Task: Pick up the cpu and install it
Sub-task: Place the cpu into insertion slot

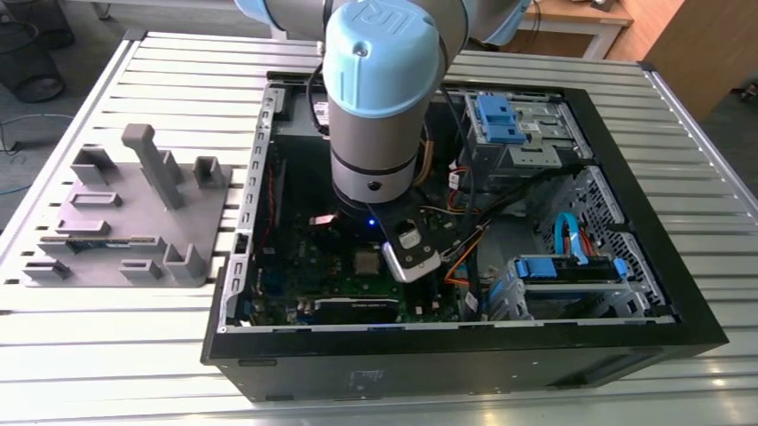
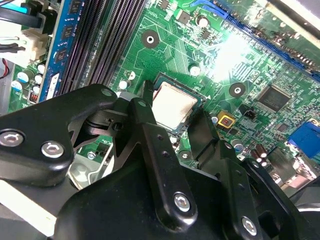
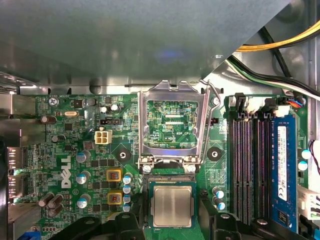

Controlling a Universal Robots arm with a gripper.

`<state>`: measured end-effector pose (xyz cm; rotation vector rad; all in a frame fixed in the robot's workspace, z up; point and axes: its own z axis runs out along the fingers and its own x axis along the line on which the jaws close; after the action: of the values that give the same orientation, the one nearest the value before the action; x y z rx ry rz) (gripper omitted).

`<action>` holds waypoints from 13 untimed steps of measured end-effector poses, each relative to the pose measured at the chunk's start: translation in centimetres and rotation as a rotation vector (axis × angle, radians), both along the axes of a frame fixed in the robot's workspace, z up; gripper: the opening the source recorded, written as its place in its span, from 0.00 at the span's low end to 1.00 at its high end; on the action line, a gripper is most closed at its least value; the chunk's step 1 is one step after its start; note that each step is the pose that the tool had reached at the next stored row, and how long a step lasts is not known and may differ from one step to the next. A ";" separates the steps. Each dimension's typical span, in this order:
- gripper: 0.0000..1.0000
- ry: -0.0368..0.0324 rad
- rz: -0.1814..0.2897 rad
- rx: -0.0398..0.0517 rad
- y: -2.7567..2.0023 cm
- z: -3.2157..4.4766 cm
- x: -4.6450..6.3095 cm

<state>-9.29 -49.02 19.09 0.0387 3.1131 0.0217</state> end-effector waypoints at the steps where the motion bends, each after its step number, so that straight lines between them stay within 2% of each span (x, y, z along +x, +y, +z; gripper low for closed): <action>1: 0.55 -0.0001 0.000 0.0001 0.00 0.04 0.0; 9: 0.55 -0.0001 0.000 0.0002 0.01 0.08 0.0; 10: 0.53 -0.0001 0.000 0.0002 0.01 0.08 0.0; 11: 0.46 -0.0001 0.000 0.0002 0.00 0.08 0.0; 13: 0.46 -0.0001 0.000 0.0003 0.01 0.09 0.0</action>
<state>-9.28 -49.02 19.18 0.0387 3.1130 0.0221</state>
